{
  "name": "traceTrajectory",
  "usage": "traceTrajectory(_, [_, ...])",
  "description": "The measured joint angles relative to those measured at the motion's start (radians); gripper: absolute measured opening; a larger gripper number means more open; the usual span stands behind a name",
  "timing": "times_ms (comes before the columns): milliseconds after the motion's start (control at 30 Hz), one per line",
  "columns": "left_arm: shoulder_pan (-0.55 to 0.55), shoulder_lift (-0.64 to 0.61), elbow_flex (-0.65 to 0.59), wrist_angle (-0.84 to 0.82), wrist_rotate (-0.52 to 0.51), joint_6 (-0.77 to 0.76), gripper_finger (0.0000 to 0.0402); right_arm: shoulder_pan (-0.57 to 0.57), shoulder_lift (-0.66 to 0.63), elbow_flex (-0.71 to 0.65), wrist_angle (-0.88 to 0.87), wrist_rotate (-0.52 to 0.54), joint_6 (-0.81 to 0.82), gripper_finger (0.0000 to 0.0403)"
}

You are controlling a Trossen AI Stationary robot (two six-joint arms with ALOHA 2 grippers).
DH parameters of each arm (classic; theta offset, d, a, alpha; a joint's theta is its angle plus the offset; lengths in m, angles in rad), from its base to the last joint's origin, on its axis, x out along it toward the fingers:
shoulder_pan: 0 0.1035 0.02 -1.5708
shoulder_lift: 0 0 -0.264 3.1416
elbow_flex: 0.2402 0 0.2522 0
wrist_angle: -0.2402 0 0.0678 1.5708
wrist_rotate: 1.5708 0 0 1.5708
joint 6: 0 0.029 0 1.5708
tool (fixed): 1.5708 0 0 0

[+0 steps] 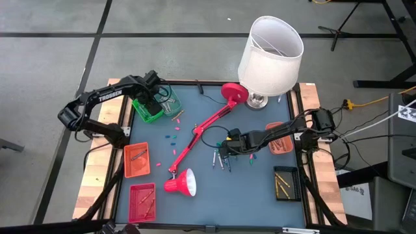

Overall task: Sort crayons
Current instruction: Put the right green crayon into the green bin

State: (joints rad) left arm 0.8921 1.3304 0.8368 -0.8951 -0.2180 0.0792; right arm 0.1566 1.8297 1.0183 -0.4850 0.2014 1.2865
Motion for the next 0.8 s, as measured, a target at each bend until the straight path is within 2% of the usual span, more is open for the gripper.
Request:
traceTrajectory(167, [0.0,0.0,0.0,0.0,0.0,0.0,0.0112,0.001,0.001,-0.001,0.0,0.014,0.0,0.001])
traceTrajectory(433, [0.0,-0.015,0.0,-0.014,0.021,-0.024,0.0111,0.001,0.001,-0.001,0.003,0.032,-0.003,0.0023])
traceTrajectory(667, [0.0,-0.115,0.0,-0.017,0.134,-0.024,0.0111,0.001,-0.022,-0.006,0.009,0.042,-0.03,0.0017])
traceTrajectory(800, [0.0,-0.177,0.0,-0.017,0.239,-0.026,0.0111,-0.002,-0.065,-0.007,0.019,0.095,-0.059,0.0017])
